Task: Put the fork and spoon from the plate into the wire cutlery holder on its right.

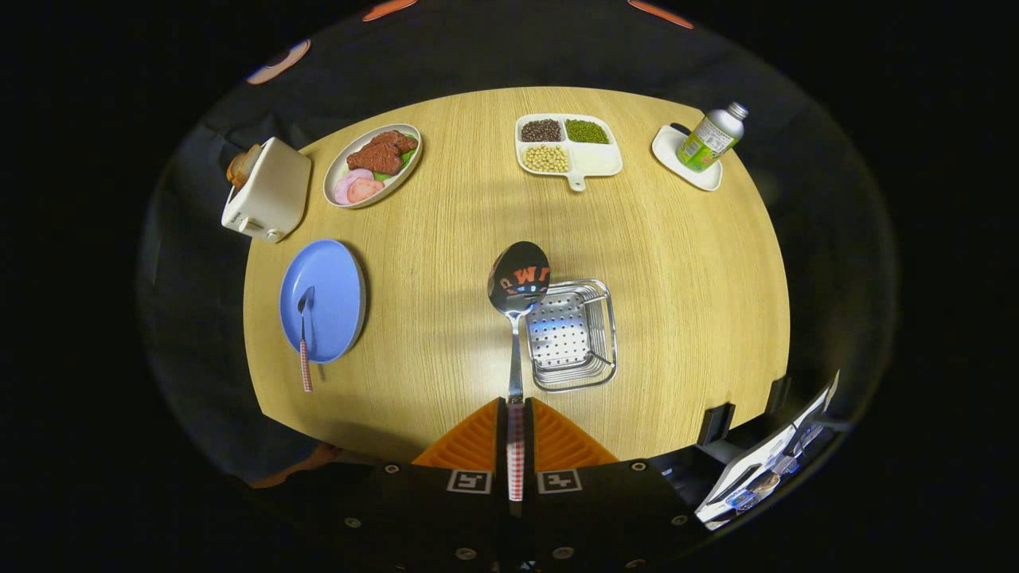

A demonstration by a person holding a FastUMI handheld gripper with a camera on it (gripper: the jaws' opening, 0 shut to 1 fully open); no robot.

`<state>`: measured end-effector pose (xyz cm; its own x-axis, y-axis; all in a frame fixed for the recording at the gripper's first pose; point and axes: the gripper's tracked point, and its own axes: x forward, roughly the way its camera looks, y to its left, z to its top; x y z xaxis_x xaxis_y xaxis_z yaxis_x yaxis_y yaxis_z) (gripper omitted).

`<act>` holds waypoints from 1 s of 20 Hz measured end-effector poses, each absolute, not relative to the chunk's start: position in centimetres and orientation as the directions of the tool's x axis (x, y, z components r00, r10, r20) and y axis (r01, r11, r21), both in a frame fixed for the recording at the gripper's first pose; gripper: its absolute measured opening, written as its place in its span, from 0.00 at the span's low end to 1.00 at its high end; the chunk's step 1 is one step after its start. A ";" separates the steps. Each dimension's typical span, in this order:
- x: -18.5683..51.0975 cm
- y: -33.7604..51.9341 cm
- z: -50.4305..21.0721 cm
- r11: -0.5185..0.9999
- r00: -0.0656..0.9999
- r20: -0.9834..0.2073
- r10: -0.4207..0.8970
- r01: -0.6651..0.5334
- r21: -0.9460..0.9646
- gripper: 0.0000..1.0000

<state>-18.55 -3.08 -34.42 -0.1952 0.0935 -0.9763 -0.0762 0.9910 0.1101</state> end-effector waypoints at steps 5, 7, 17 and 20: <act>-21.1 -5.1 -35.0 0.989 -0.296 -0.950 0.098 -0.081 0.127 0.07; -22.0 -5.8 -35.1 0.987 -0.338 -0.936 0.099 -0.084 0.134 0.07; -21.7 -6.3 -36.5 0.985 -0.519 -0.848 0.104 -0.064 0.160 0.07; -20.9 -6.6 -37.0 0.985 -0.557 -0.826 0.085 -0.078 0.154 0.08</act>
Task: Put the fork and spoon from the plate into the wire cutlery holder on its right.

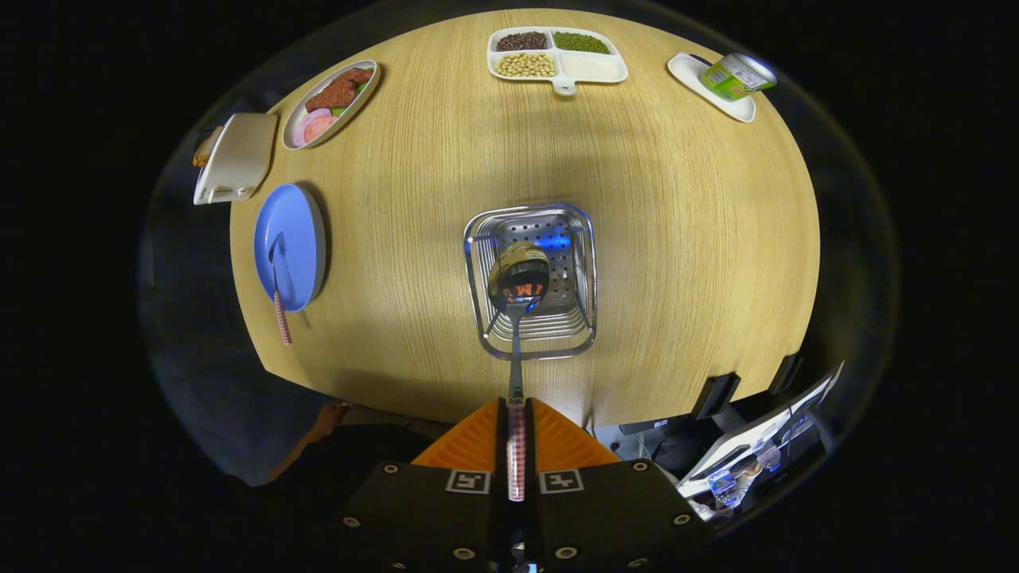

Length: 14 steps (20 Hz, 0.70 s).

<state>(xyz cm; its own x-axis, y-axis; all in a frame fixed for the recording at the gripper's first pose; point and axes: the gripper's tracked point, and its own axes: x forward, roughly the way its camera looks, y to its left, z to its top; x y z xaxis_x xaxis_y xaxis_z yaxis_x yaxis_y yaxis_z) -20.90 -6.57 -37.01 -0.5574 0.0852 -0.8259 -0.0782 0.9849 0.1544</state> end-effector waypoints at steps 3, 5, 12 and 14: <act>-20.0 -6.5 -37.4 0.986 -0.607 -0.791 0.078 -0.073 0.153 0.08; -19.6 -6.3 -37.8 0.985 -0.635 -0.769 0.079 -0.068 0.158 0.09; -16.8 -5.7 -39.4 0.989 -0.616 -0.783 0.091 -0.038 0.144 0.12; -15.1 -5.9 -39.8 0.989 -0.547 -0.833 0.087 -0.049 0.136 0.12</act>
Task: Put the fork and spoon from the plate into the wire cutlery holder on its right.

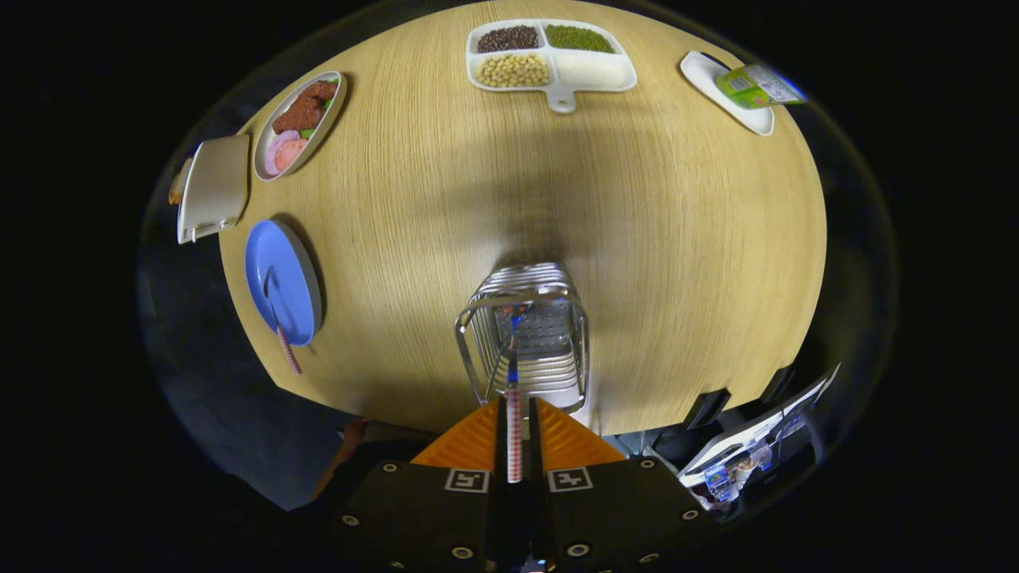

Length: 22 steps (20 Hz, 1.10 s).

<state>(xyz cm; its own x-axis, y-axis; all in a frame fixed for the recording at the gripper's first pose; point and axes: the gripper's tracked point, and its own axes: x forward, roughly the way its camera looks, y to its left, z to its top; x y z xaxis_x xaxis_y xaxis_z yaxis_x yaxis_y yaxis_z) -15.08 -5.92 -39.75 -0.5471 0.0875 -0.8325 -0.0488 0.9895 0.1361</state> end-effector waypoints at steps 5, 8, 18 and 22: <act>-12.1 -4.0 -38.1 0.979 -0.383 -0.908 0.168 -0.040 0.198 0.17; -11.4 -2.5 -36.5 0.972 -0.291 -0.936 0.200 -0.064 0.227 0.33; -12.7 4.4 -32.7 0.951 -0.206 -0.950 0.235 -0.155 0.269 0.76; -13.7 8.8 -32.6 0.935 -0.221 -0.944 0.245 -0.203 0.290 0.78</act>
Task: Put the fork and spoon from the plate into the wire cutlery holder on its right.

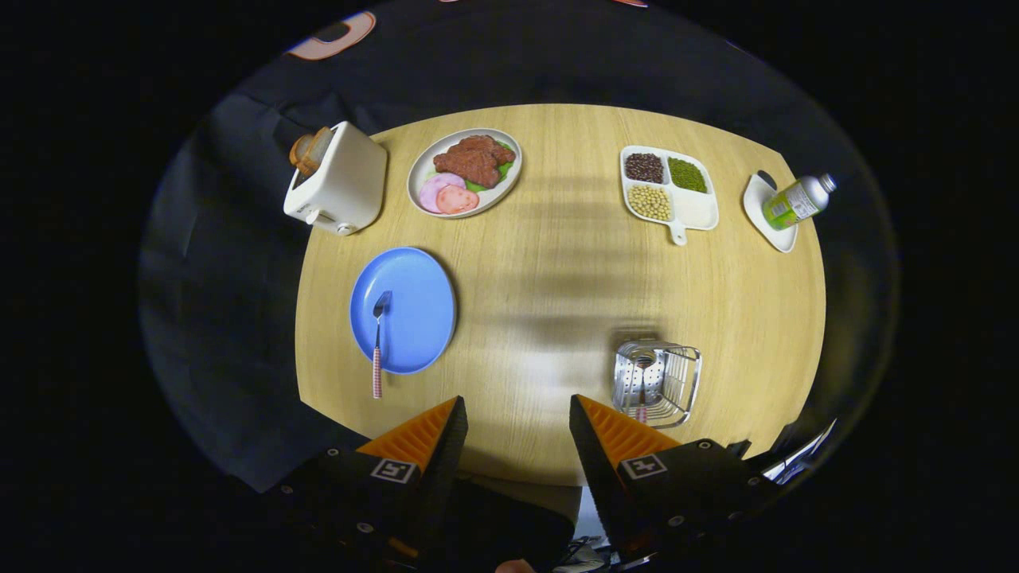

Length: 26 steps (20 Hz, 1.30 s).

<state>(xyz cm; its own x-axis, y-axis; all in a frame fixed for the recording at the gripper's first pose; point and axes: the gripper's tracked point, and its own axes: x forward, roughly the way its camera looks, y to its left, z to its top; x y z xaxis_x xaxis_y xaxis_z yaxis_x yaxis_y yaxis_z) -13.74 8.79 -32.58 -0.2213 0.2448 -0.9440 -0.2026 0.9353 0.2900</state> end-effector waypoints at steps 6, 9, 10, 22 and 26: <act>-15.5 16.8 -32.9 0.900 -0.268 -0.922 0.278 -0.262 0.348 0.78; -16.0 19.7 -33.3 0.891 -0.277 -0.919 0.281 -0.281 0.357 0.78; -16.2 20.7 -33.7 0.891 -0.278 -0.920 0.277 -0.284 0.354 0.78; -20.3 28.7 -37.3 0.880 -0.330 -0.922 0.202 -0.353 0.319 0.78; -21.3 30.2 -38.3 0.881 -0.340 -0.922 0.186 -0.359 0.309 0.77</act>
